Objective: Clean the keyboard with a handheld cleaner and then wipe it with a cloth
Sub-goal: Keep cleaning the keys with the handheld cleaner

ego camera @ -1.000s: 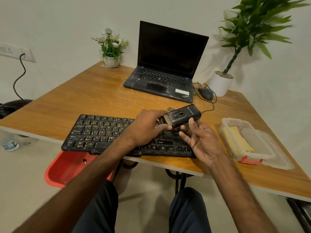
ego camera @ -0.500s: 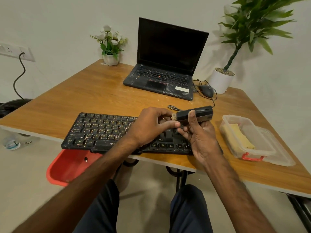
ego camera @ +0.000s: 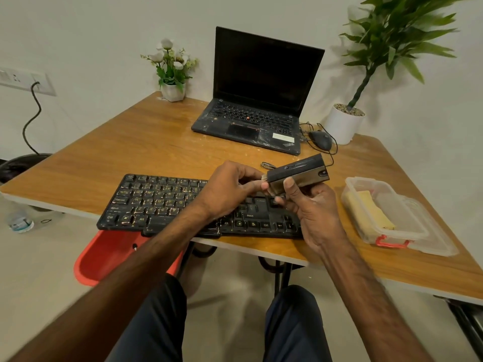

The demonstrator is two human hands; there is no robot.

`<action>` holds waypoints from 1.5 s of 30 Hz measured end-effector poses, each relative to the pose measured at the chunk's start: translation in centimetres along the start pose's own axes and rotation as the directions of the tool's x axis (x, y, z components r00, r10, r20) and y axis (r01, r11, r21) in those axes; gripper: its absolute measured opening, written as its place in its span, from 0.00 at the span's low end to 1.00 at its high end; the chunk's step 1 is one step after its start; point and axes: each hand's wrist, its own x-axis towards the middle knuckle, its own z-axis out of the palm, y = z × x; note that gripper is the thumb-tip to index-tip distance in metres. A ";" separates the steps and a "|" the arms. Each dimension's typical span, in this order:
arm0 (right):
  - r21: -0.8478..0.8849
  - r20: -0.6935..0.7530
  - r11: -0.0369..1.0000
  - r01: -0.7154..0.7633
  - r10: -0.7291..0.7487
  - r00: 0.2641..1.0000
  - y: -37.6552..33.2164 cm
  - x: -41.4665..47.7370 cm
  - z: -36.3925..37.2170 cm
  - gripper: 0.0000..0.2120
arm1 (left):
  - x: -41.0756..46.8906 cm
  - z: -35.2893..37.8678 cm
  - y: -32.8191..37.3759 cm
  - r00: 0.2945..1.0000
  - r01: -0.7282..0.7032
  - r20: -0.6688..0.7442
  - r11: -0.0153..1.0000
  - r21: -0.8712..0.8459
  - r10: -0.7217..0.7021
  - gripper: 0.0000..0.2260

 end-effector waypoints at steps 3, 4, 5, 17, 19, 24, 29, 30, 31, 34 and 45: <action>0.004 0.005 1.000 0.006 -0.006 1.000 0.3 0.0 -0.1 0.21 | -0.1 0.1 0.1 0.999 -0.014 0.033 1.000 0.008 0.014 0.08; -0.021 0.006 1.000 0.007 -0.007 1.000 0.3 0.1 -0.2 0.21 | -0.2 -0.2 0.1 0.999 -0.017 0.045 0.999 0.028 0.016 0.09; -0.059 0.011 0.998 0.010 -0.009 1.000 0.3 0.1 -0.2 0.19 | -0.2 -0.5 0.1 0.998 -0.024 0.057 0.997 0.071 0.020 0.11; -0.675 0.097 0.735 0.070 -0.006 0.995 0.7 0.1 -0.2 0.15 | -1.4 -4.6 -2.9 0.993 -0.071 0.114 0.734 0.676 -0.008 0.24; -0.683 0.113 0.727 0.066 0.016 0.993 0.4 0.4 -0.2 0.14 | -1.5 -5.0 -2.9 0.987 -0.047 0.137 0.677 0.735 -0.081 0.27; -0.556 0.106 0.830 -0.046 0.125 0.986 0.0 0.5 -0.1 0.14 | -1.9 -5.5 -2.5 0.907 -0.036 0.279 0.600 0.799 -0.317 0.57; -0.690 0.162 0.723 0.029 0.115 0.980 -0.1 0.4 0.0 0.14 | -1.8 -5.3 -3.2 0.849 -0.084 0.359 0.573 0.815 -0.387 0.71; -0.692 0.165 0.721 0.026 0.123 0.979 -0.2 0.4 -0.1 0.15 | -1.7 -5.3 -3.4 0.845 -0.092 0.367 0.571 0.816 -0.388 0.71; -0.697 0.165 0.717 0.021 0.131 0.978 -0.3 0.4 -0.1 0.16 | -1.7 -5.3 -3.5 0.843 -0.100 0.373 0.569 0.816 -0.387 0.71; -0.739 0.166 0.672 0.041 0.123 0.979 -0.6 0.3 -0.2 0.16 | -1.9 -5.3 -3.2 0.834 -0.102 0.380 0.565 0.819 -0.401 0.69; -0.800 0.308 0.557 0.224 0.060 0.950 -0.2 -0.4 1.6 0.11 | -1.7 -4.1 -2.5 0.868 -0.082 0.329 0.546 0.834 -0.373 0.67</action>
